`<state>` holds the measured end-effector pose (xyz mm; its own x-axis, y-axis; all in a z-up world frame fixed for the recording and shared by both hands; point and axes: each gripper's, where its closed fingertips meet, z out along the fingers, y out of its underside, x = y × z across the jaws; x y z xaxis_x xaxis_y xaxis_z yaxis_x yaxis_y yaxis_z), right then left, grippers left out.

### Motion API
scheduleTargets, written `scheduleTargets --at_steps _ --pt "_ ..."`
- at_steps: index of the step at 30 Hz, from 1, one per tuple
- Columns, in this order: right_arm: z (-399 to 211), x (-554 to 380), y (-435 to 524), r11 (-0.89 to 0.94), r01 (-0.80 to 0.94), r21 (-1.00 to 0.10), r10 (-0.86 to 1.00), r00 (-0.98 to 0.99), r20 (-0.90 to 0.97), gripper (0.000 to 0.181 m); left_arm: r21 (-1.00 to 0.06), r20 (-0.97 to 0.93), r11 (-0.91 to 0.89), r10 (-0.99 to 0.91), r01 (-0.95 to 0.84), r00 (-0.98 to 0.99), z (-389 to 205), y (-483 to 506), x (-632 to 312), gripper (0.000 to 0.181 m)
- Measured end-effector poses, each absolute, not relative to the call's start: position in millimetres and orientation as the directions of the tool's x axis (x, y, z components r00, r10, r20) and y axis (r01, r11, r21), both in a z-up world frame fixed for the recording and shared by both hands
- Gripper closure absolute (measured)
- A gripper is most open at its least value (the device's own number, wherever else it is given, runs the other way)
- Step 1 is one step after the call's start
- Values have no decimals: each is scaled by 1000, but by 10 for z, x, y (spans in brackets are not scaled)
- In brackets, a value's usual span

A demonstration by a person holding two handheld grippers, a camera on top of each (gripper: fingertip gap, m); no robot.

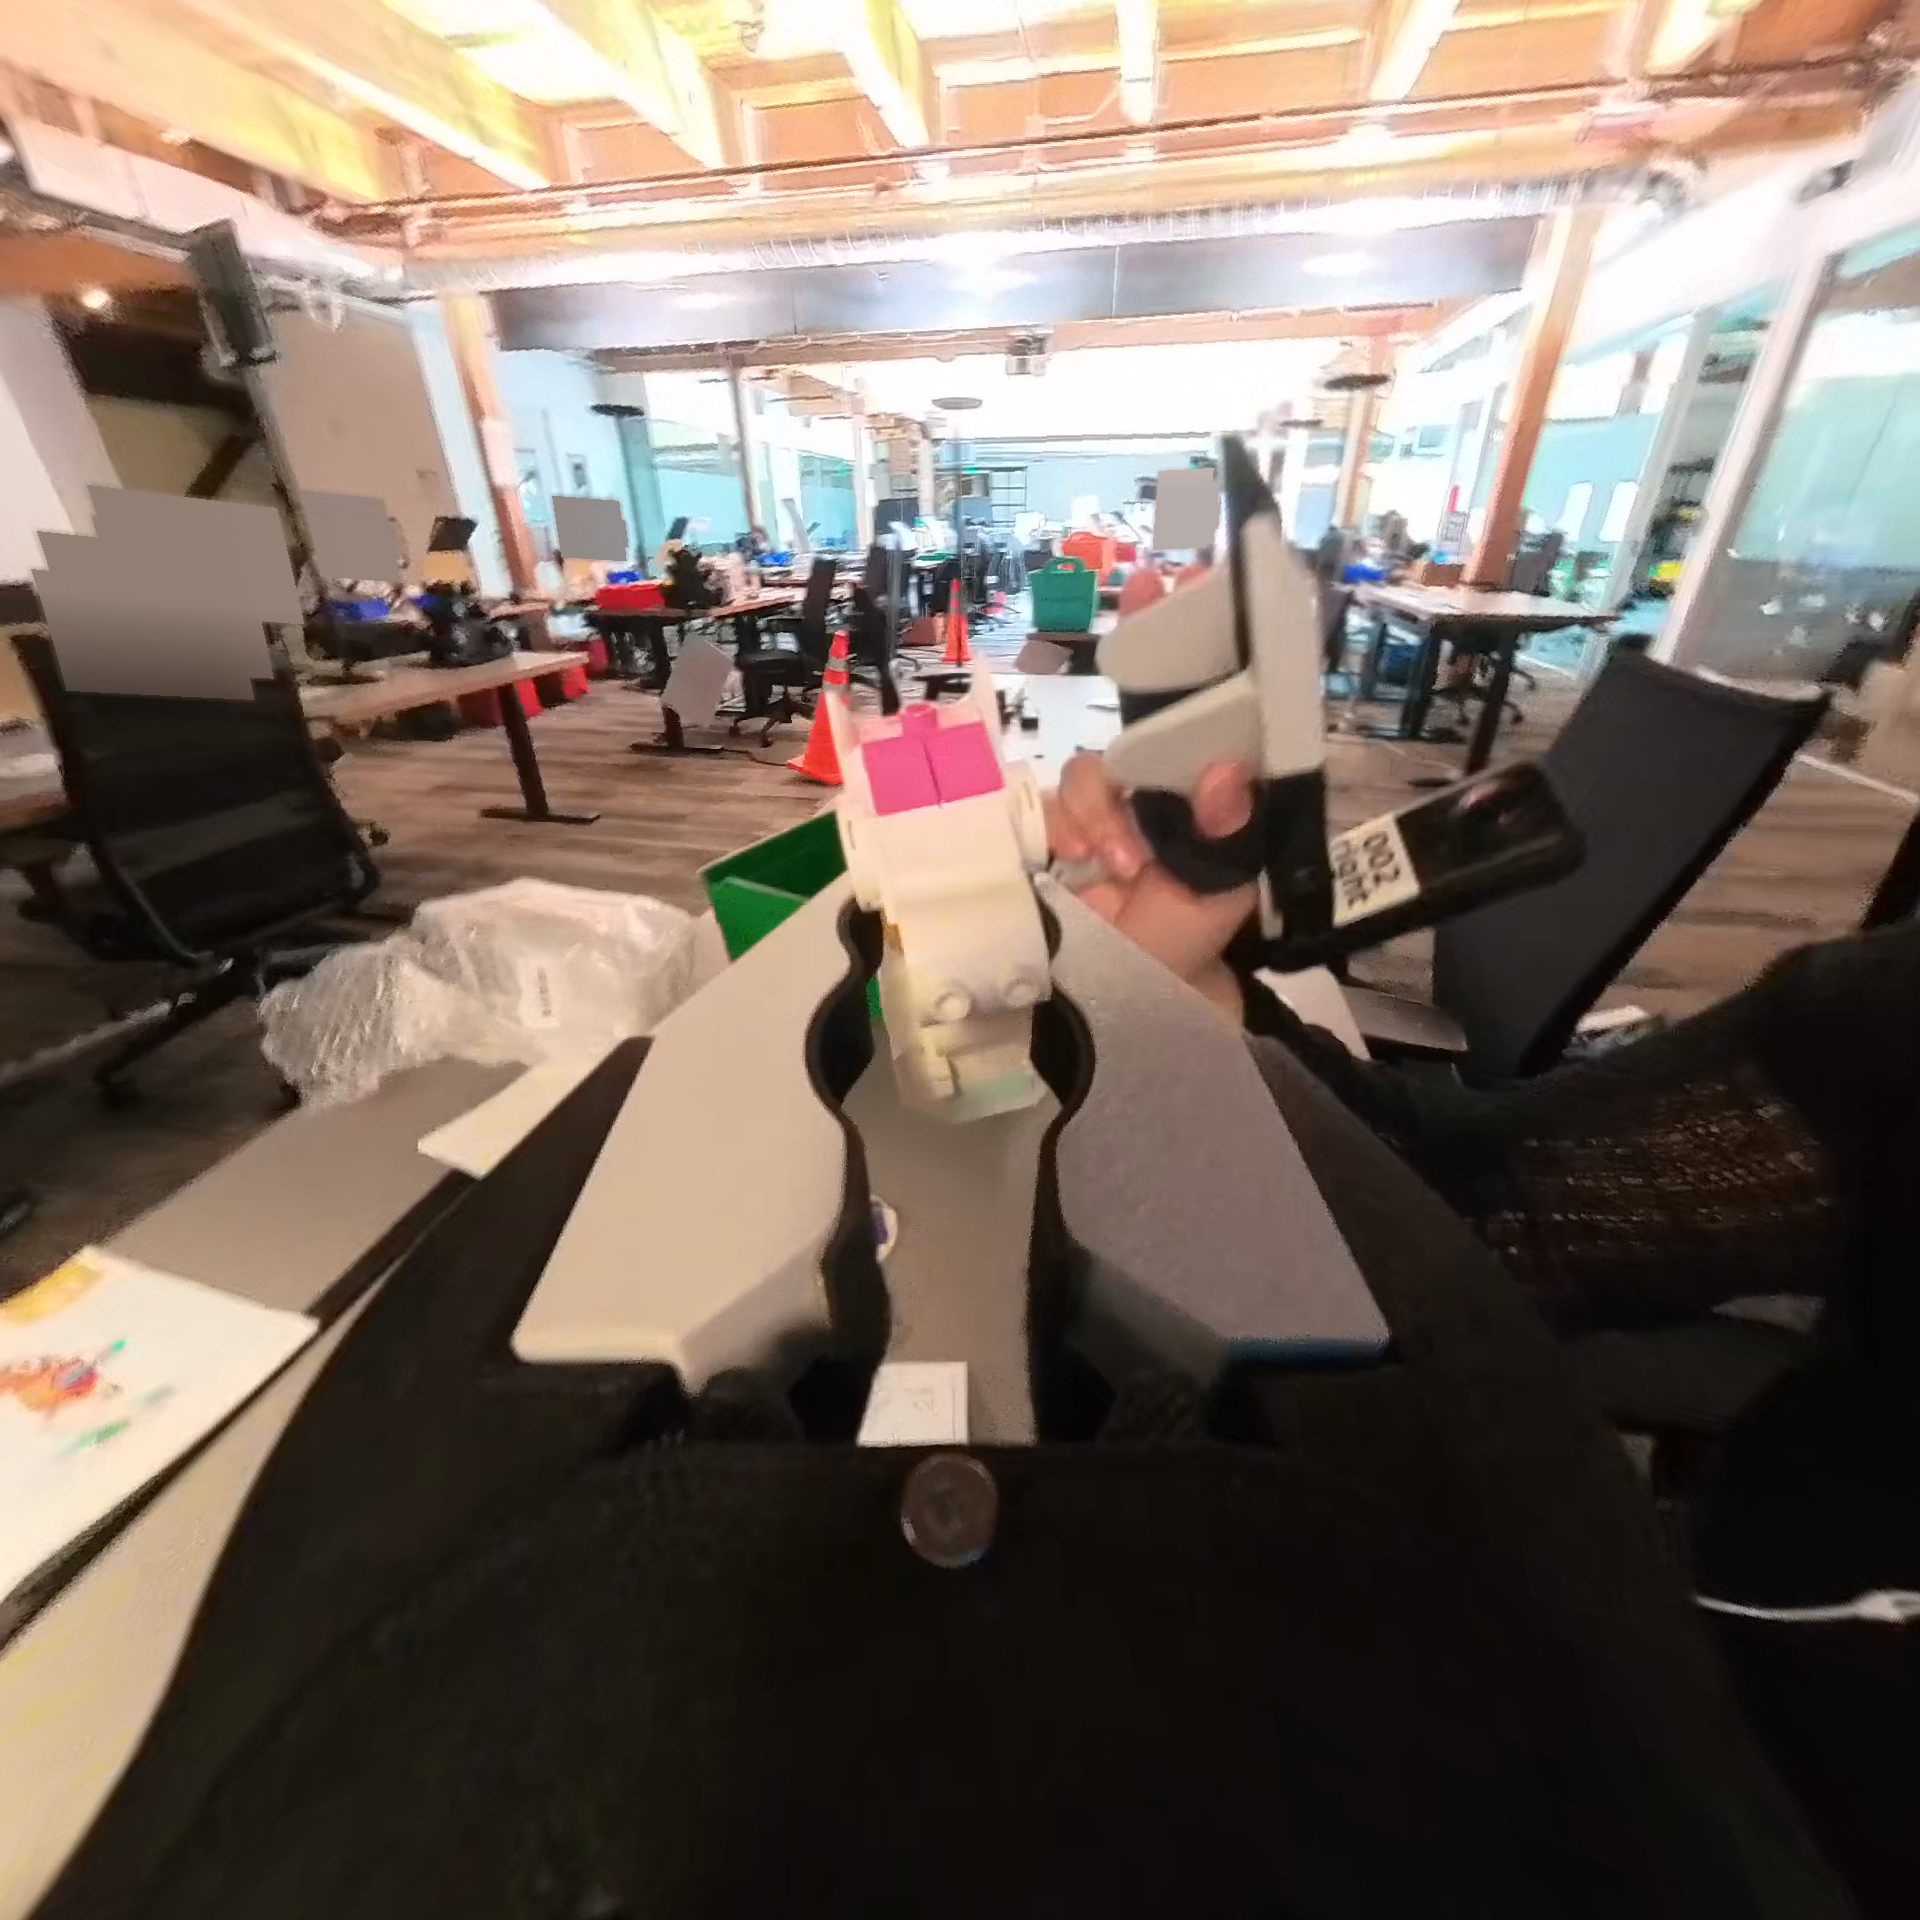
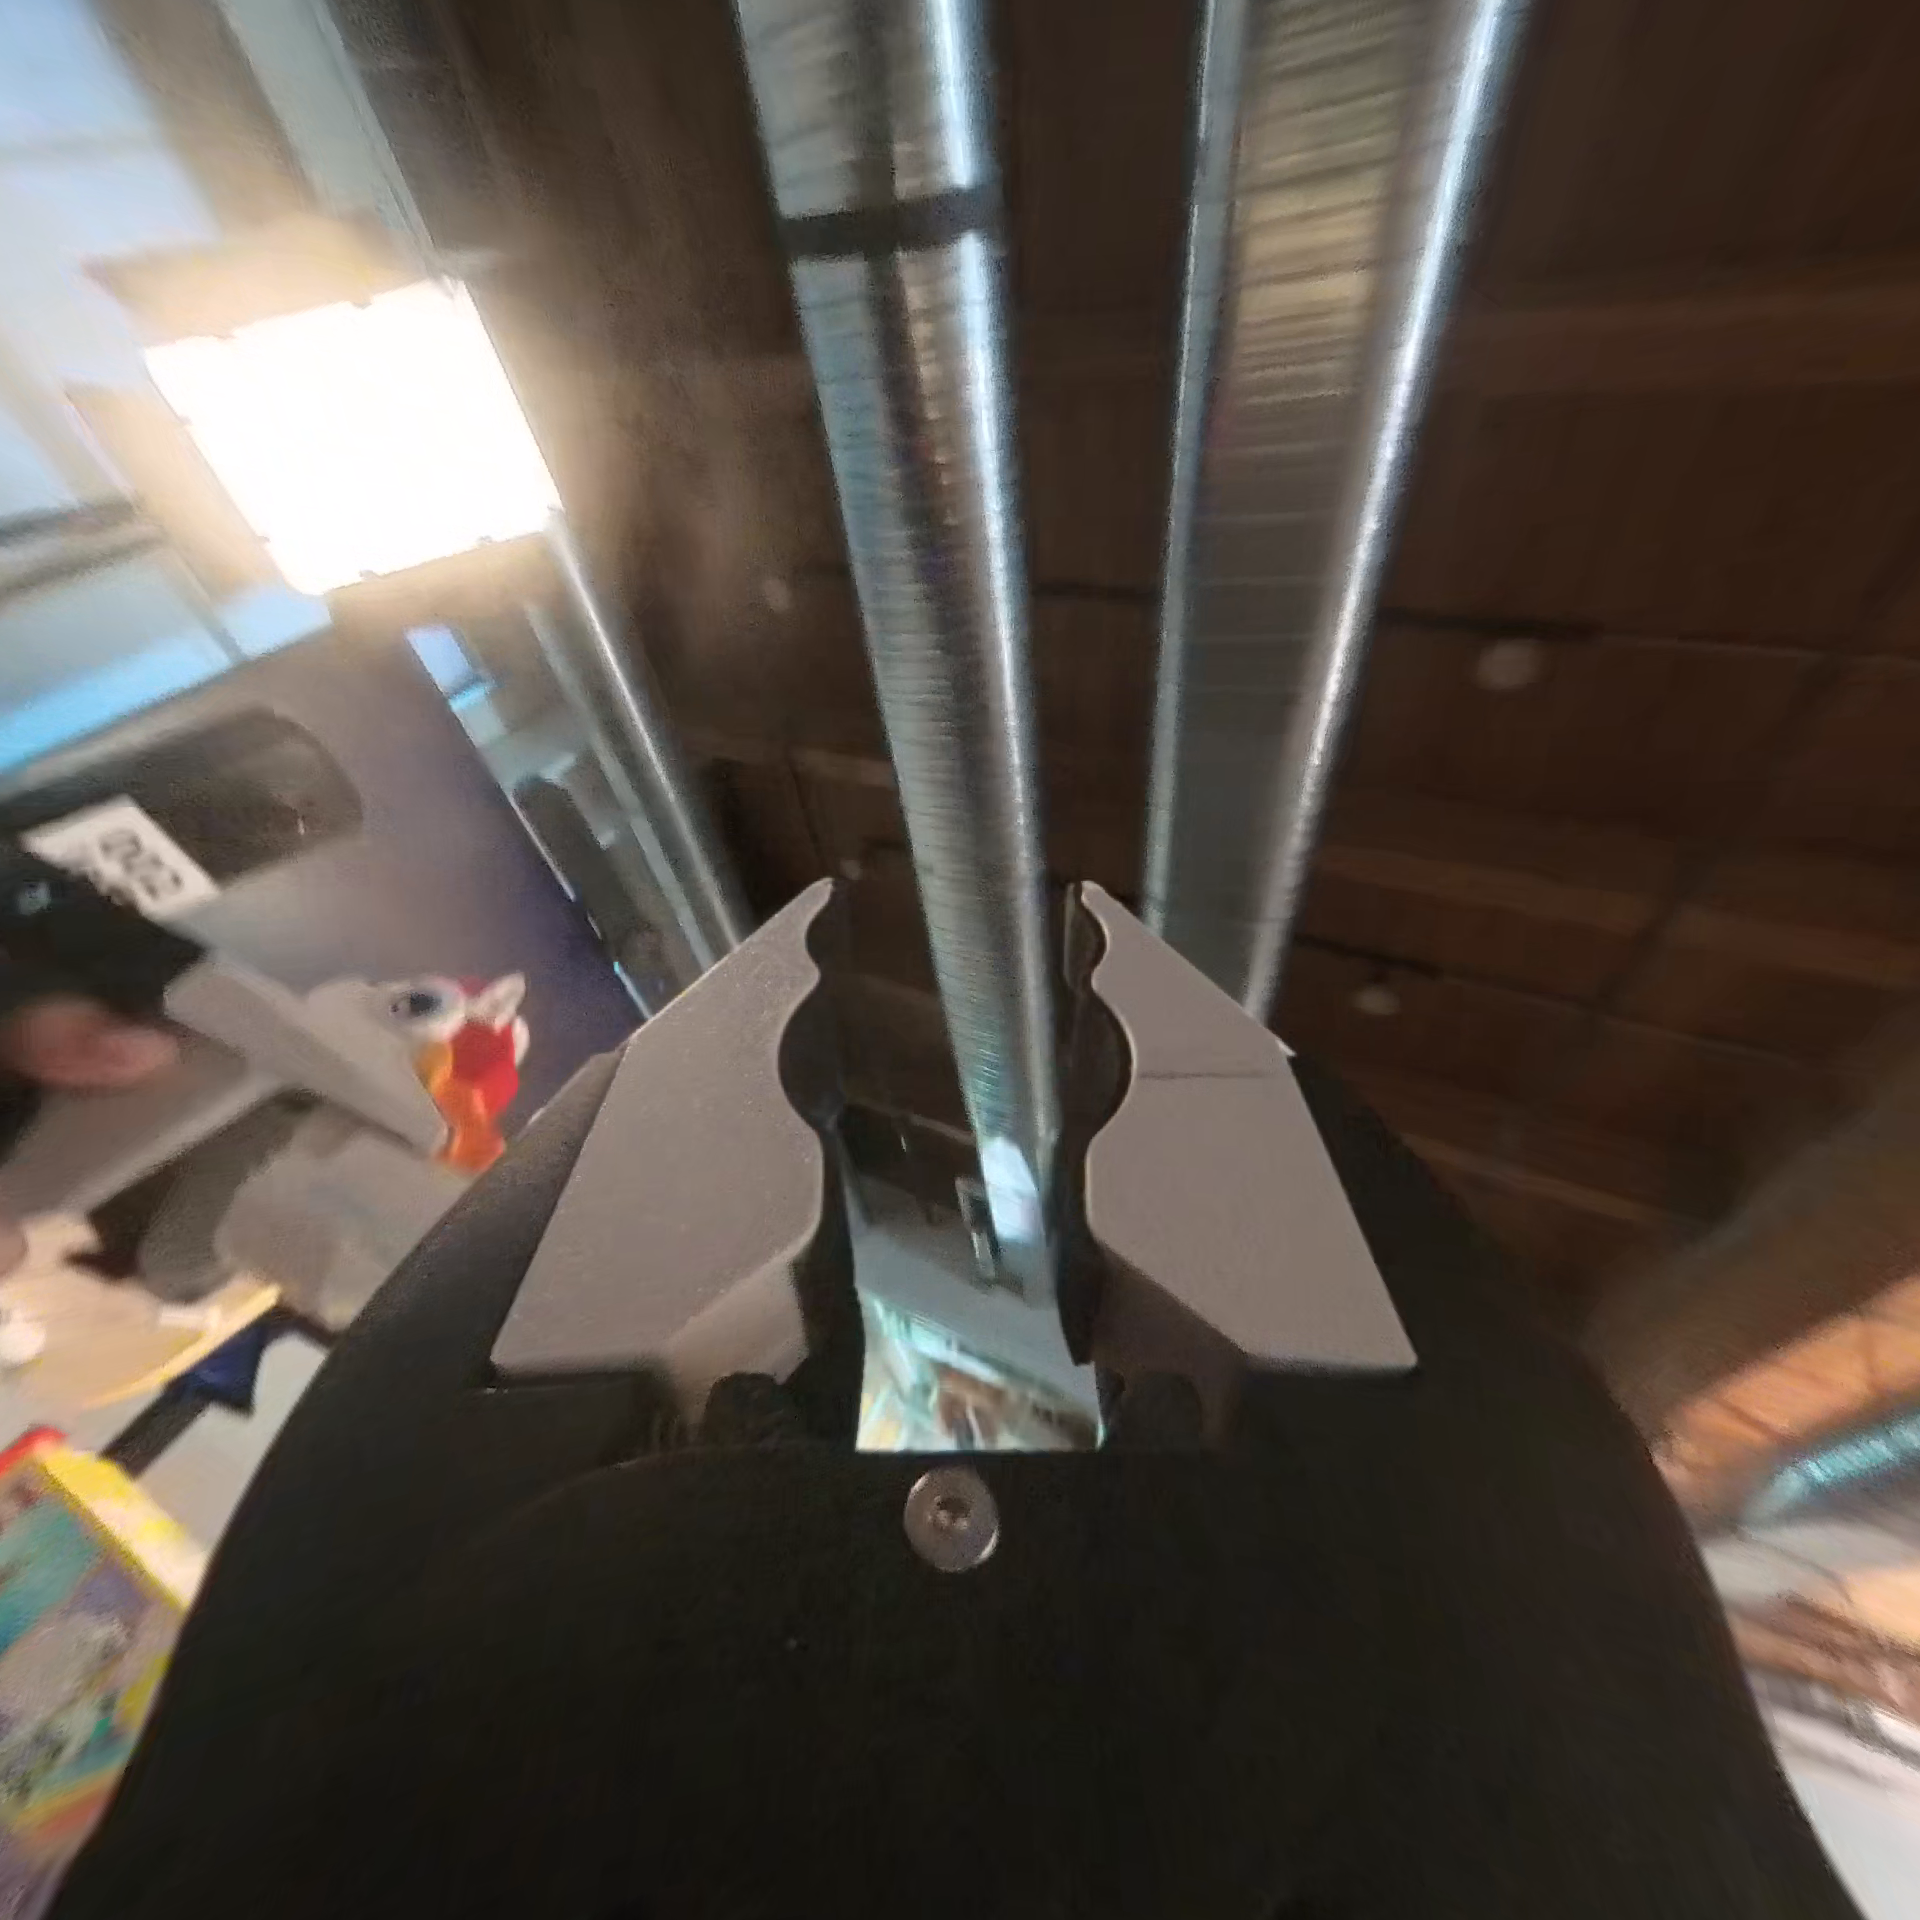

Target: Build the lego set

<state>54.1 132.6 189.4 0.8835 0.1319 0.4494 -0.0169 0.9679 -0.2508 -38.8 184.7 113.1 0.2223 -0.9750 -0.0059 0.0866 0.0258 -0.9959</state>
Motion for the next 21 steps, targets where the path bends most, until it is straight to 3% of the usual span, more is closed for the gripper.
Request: scheduleTargets --at_steps 4,6,10,13,17,21 --pt "883 467 2118 801 20 -598 318 832 455 136 -999 21 -5 -888 36 460 662 2163 -564 155" --pt "399 533 2334 708 43 -705 374 824 426 134 -999 -28 38 -802 4 597 382 2292 -737 156" --pt "-317 540 2597 624 268 -734 345 748 567 134 -982 -145 184 -615 -38 775 -64 2318 -1119 156" --pt "-481 520 2716 576 308 -757 364 732 575 135 -946 -253 307 -498 -104 830 -260 2206 -1316 156" --pt "-546 422 2707 583 339 -738 377 693 615 138 -968 -244 185 -528 -171 813 -563 2205 -1320 155" --pt "-640 391 2763 549 418 -724 353 670 653 147 -985 -148 163 -576 -64 804 -562 2156 -1321 155"
